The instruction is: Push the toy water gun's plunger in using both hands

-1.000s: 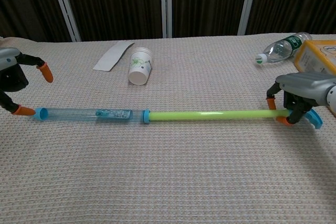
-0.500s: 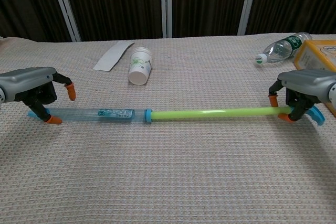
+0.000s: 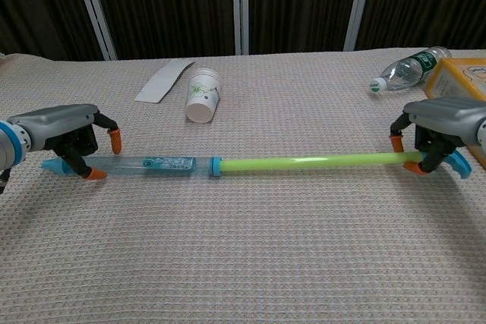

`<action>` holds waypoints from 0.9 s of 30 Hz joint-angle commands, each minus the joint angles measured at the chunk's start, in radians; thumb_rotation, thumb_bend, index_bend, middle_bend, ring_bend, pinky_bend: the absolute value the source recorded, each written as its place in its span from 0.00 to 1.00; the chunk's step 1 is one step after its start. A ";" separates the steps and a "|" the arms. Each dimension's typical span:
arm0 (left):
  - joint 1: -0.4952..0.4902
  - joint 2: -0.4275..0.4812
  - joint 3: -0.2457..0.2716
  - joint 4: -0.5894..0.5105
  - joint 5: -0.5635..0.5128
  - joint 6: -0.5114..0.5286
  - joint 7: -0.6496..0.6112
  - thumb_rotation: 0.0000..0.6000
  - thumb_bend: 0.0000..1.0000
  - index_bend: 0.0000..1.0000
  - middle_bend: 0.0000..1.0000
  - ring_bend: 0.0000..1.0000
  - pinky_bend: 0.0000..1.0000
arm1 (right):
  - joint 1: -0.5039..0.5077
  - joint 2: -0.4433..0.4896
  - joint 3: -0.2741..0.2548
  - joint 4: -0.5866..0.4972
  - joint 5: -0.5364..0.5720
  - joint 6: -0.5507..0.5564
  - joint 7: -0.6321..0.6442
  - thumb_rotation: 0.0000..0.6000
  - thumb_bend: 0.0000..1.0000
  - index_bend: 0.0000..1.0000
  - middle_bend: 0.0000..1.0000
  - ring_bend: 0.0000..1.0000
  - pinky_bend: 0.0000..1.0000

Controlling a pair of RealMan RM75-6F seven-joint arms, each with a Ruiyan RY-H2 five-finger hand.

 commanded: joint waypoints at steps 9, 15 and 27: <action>-0.015 -0.021 0.011 0.034 -0.016 -0.015 -0.019 1.00 0.30 0.46 0.95 0.88 1.00 | 0.001 0.001 -0.002 0.007 0.005 -0.001 0.007 1.00 0.48 0.65 1.00 1.00 1.00; -0.021 -0.029 0.013 0.043 -0.018 -0.025 -0.034 1.00 0.34 0.57 0.95 0.88 1.00 | 0.000 0.003 -0.003 0.007 0.006 0.002 0.010 1.00 0.49 0.65 1.00 1.00 1.00; -0.029 -0.002 -0.010 -0.027 -0.024 0.019 -0.032 1.00 0.37 0.79 0.95 0.88 1.00 | 0.009 0.021 0.012 -0.051 -0.002 0.011 0.018 1.00 0.49 0.65 1.00 1.00 1.00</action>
